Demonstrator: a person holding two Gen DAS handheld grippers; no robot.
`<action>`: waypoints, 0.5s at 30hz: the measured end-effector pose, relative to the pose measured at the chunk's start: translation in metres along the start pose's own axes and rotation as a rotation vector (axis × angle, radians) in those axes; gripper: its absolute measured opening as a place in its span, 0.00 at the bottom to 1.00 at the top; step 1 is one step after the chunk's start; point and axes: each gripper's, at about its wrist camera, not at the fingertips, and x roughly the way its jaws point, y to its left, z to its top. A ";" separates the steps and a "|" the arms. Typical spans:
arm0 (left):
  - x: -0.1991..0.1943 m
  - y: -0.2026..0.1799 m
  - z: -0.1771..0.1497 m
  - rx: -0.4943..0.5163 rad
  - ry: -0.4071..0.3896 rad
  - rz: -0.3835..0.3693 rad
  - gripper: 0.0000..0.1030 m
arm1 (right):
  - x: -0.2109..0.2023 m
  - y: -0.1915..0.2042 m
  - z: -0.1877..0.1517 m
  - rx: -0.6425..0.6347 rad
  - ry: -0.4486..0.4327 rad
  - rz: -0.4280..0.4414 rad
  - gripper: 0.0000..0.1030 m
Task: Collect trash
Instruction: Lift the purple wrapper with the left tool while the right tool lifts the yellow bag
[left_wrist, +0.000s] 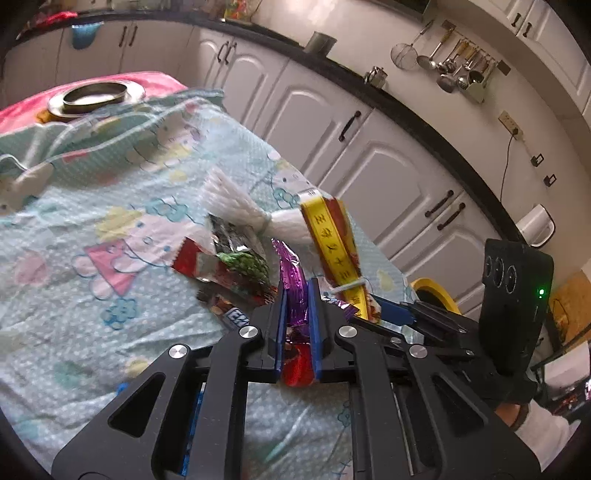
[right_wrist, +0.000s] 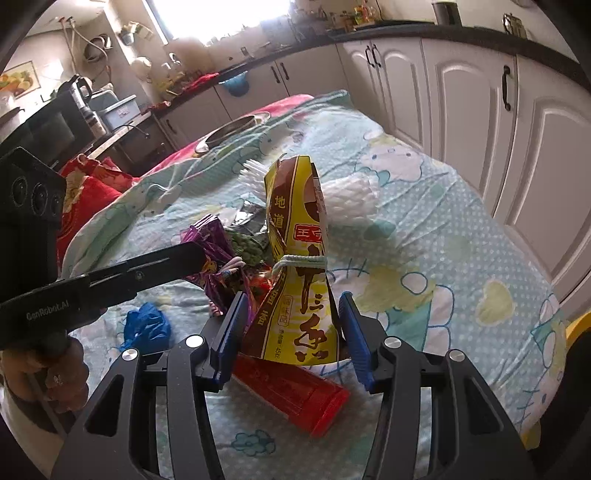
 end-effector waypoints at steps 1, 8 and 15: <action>-0.003 0.001 0.001 -0.004 -0.004 -0.006 0.06 | -0.002 -0.001 0.000 0.003 -0.002 0.001 0.47; -0.016 -0.005 0.002 0.004 -0.033 -0.003 0.06 | -0.017 -0.008 -0.007 0.033 -0.029 -0.012 0.47; -0.023 -0.019 0.005 0.024 -0.067 -0.017 0.06 | -0.046 -0.015 -0.009 0.047 -0.087 -0.037 0.47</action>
